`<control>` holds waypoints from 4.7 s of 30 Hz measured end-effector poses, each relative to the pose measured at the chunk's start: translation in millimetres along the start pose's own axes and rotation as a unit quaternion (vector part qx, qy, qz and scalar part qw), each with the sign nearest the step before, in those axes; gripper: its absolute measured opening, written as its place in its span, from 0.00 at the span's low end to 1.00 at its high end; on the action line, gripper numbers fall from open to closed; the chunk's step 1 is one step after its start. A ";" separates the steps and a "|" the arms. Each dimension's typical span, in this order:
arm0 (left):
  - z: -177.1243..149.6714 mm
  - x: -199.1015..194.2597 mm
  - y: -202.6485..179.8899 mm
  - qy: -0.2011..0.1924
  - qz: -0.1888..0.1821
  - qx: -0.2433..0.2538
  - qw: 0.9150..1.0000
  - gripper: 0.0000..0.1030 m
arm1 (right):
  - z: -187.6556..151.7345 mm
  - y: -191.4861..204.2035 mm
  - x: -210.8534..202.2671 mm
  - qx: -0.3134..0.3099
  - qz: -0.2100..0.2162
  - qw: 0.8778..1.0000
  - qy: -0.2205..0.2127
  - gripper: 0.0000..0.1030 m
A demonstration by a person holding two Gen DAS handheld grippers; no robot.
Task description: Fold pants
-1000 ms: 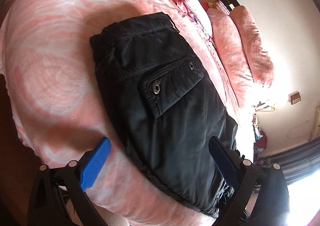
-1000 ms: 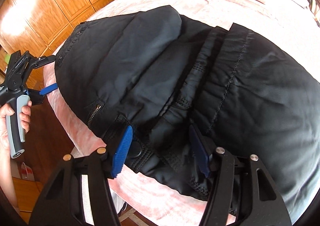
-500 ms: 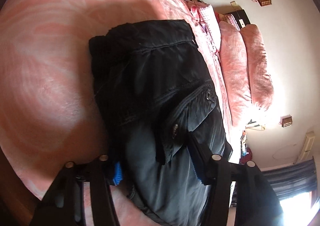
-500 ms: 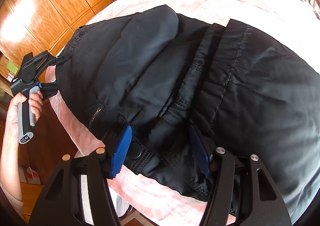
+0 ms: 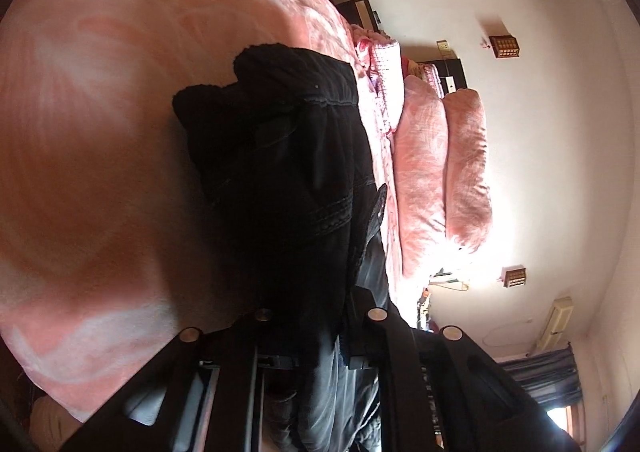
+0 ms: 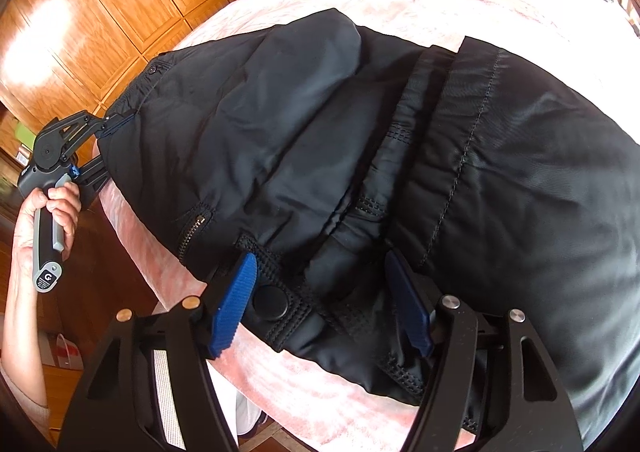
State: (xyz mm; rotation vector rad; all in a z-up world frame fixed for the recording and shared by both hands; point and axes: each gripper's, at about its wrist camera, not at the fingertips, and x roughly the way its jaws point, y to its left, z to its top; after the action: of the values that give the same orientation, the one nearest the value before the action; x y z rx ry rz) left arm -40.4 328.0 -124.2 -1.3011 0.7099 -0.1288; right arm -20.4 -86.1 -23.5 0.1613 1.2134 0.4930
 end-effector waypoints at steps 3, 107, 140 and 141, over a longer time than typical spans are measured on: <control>-4.6 -3.3 -21.9 -0.011 -0.014 0.038 0.999 0.12 | 0.0 -5.3 -0.5 0.011 0.012 1.000 -0.002 0.65; -162.3 78.5 -118.9 0.168 0.186 0.399 0.882 0.84 | 1.5 -100.9 -63.1 0.144 0.016 0.988 -0.060 0.31; -185.3 75.5 -165.6 0.170 0.128 0.395 0.894 0.86 | -10.0 -107.5 -208.4 0.116 0.016 0.981 -0.152 0.23; -188.9 76.8 -167.3 0.172 0.128 0.400 0.891 0.86 | -12.6 -112.2 -210.6 0.119 0.014 0.981 -0.151 0.23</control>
State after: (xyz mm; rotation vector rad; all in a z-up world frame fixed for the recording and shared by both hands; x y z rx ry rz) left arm -33.4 85.7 -20.2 -0.3843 0.9852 -0.3990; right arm -55.7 -281.0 110.1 0.4419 0.9687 0.3314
